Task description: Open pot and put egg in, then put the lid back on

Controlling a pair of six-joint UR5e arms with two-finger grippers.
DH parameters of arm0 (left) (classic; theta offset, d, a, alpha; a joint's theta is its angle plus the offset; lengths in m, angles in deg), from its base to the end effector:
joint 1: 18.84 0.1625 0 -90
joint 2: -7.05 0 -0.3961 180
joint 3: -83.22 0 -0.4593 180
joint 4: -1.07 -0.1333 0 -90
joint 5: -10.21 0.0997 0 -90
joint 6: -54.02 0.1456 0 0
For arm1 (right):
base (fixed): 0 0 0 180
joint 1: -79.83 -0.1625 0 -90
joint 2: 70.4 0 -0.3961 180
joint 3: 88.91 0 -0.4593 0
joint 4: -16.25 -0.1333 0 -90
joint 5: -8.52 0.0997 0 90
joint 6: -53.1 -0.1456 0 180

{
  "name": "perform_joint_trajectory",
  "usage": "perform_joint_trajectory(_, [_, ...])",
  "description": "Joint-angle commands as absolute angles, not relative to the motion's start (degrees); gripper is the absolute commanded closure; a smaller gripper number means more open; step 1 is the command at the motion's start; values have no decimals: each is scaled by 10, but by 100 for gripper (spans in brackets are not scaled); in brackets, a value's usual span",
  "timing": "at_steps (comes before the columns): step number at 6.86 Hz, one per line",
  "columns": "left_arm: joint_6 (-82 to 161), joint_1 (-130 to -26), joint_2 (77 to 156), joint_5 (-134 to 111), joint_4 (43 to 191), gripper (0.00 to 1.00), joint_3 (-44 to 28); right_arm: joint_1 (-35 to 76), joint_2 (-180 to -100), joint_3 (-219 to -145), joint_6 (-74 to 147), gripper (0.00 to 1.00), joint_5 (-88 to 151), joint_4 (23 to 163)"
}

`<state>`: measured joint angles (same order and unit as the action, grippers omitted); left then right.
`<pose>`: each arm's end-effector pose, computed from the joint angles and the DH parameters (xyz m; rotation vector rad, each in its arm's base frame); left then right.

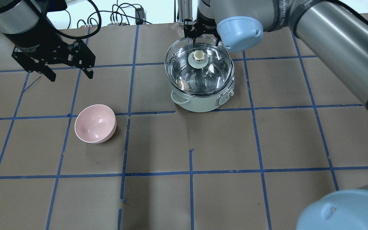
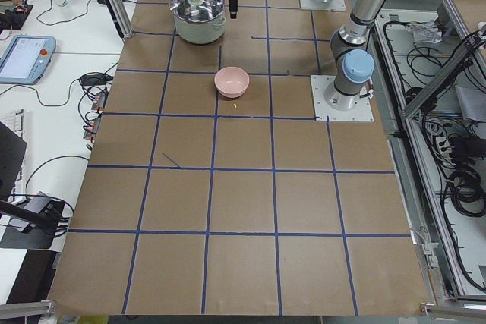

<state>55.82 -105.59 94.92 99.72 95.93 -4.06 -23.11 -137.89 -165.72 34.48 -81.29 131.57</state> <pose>-0.1036 -0.5494 0.4515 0.0396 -3.1328 0.0003 0.2963 -0.6921 0.3416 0.1497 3.0316 -0.4091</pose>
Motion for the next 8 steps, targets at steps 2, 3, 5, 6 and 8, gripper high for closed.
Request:
perform_joint_trajectory(2, [558, -1057, 949, 997, 960, 0, -41, -136, -1541, -1754, 423, 7, -812, 1249])
perform_joint_trajectory(3, [558, -1056, 949, 999, 960, 0, -41, -121, -1571, -1758, 438, 0, -812, 1197])
perform_joint_trajectory(5, [558, -1057, 949, 996, 959, 0, -40, -127, -1572, -1743, 439, 0, -814, 1133])
perform_joint_trajectory(6, [557, -1058, 949, 996, 959, 0, -39, -127, -1561, -1704, 440, 0, -824, 1088])
perform_joint_trajectory(8, [556, -1058, 949, 998, 959, 0, -38, -126, -1551, -1697, 434, 0, -830, 1062])
